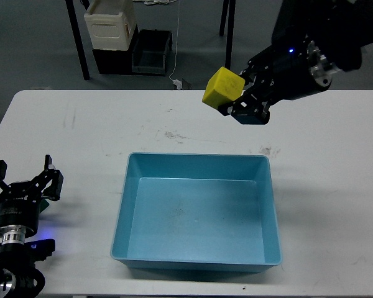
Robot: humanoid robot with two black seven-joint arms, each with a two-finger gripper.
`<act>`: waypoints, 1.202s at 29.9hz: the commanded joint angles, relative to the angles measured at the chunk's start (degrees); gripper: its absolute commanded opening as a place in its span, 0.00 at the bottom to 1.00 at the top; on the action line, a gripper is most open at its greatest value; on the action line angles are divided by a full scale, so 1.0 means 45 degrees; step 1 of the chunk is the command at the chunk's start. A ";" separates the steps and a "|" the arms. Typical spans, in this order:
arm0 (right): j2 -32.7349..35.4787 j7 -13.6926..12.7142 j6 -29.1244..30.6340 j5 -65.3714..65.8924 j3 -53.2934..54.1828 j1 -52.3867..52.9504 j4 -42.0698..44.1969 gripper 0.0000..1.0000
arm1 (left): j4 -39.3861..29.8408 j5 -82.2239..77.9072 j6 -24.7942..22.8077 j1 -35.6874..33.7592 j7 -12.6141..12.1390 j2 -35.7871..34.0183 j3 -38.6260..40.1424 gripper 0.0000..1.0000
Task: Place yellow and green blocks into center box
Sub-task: 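Lift the yellow cube with the right gripper and carry it over the bin, then lower the yellow cube into the bin and open the right gripper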
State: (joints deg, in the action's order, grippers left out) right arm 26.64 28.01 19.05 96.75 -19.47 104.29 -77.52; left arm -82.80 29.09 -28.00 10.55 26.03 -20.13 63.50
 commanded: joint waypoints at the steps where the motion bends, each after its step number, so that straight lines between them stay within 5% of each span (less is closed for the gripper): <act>1: -0.1620 -0.0002 0.0006 0.0023 -0.0945 0.0164 0.0020 0.01 | 0.0002 -0.0001 0.0000 -0.0001 -0.0003 0.0001 0.0186 1.00; 14: -0.5118 -0.0002 0.0025 0.0256 -0.3680 0.0105 0.0099 0.02 | 0.0002 -0.0001 0.0000 -0.0040 -0.0003 0.0001 0.0889 1.00; 25: -0.5920 -0.0002 0.0025 0.0589 -0.4794 -0.1574 0.2090 0.08 | 0.0002 -0.0001 0.0000 -0.0040 -0.0003 0.0001 0.1065 1.00; 27: -0.5920 -0.0002 0.0025 0.0531 -0.4794 -0.1672 0.2266 0.18 | 0.0002 -0.0001 0.0000 -0.0060 -0.0003 0.0001 0.1066 1.00; 28: -0.5920 -0.0002 0.0025 0.0472 -0.4794 -0.1711 0.2325 0.31 | 0.0002 -0.0001 0.0000 -0.0060 -0.0003 0.0001 0.1066 1.00; 30: -0.5920 -0.0002 0.0025 0.0297 -0.4775 -0.1867 0.2481 0.79 | 0.0002 -0.0001 0.0000 -0.0157 -0.0003 0.0001 0.1046 1.00; 31: -0.5920 -0.0002 0.0025 0.0219 -0.4756 -0.2003 0.2559 0.91 | 0.0002 -0.0001 0.0000 -0.0196 -0.0003 -0.0038 0.1065 1.00; 36: -0.5920 -0.0002 0.0025 -0.0347 -0.4716 -0.2160 0.2774 0.97 | 0.0002 0.0038 0.0000 -0.0489 -0.0120 -0.0116 0.1124 1.00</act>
State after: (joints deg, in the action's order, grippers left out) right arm 0.00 28.00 19.16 96.61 -40.87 94.87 -65.43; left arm -82.79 29.15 -28.00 8.93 25.84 -20.50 68.28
